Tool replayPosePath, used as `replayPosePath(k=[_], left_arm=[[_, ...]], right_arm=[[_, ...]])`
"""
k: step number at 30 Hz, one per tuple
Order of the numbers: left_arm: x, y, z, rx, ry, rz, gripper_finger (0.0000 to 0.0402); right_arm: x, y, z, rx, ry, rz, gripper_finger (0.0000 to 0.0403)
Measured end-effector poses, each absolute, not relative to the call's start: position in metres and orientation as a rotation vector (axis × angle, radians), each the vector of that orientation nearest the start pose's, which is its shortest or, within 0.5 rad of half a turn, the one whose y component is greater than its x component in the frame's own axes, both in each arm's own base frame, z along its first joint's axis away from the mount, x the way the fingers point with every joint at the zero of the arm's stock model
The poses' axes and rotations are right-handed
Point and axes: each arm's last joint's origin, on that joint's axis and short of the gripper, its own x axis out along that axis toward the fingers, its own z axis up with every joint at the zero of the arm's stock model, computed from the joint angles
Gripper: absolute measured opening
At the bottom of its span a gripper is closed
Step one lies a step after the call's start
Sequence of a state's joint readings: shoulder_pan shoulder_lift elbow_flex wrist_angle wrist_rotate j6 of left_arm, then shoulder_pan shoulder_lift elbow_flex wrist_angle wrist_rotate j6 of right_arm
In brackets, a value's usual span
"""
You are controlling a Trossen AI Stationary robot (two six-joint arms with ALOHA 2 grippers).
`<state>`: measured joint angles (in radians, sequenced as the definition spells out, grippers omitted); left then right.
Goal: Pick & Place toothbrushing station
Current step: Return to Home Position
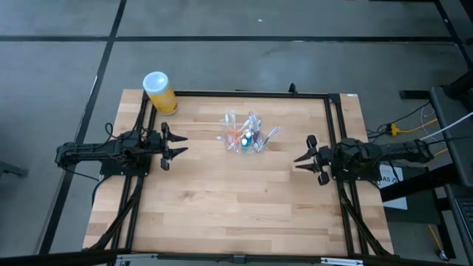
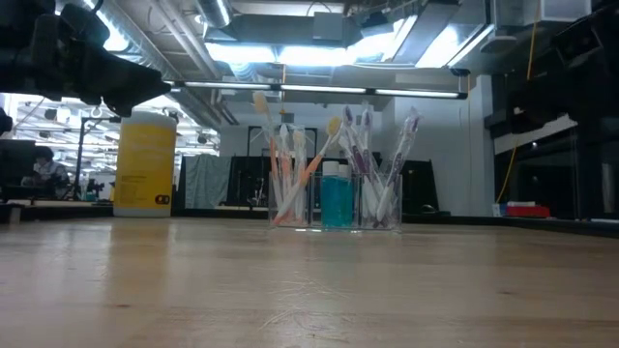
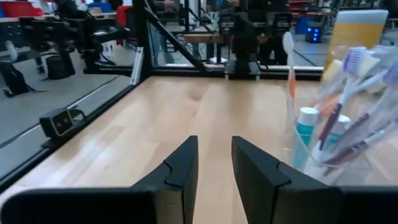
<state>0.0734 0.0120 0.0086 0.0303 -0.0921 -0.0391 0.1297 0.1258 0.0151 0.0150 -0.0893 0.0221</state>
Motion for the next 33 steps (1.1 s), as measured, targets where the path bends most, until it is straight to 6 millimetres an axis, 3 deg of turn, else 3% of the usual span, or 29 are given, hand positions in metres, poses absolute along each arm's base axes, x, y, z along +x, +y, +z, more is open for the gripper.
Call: replayPosePath(k=[12,19,33], left_arm=[[0.097,0.010,0.168,-0.039,-0.030,0.165,0.0175],[0.097,0.010,0.168,-0.039,-0.030,0.165,0.0175],[0.097,0.010,0.168,-0.039,-0.031,0.165,0.0175]], right_arm=[[0.109,0.010,0.153,0.028,0.174,0.215,0.0100],[0.109,0.004,0.153,0.155,0.181,0.086,0.0100],[0.109,0.004,0.153,0.145,0.179,0.067,0.0100]])
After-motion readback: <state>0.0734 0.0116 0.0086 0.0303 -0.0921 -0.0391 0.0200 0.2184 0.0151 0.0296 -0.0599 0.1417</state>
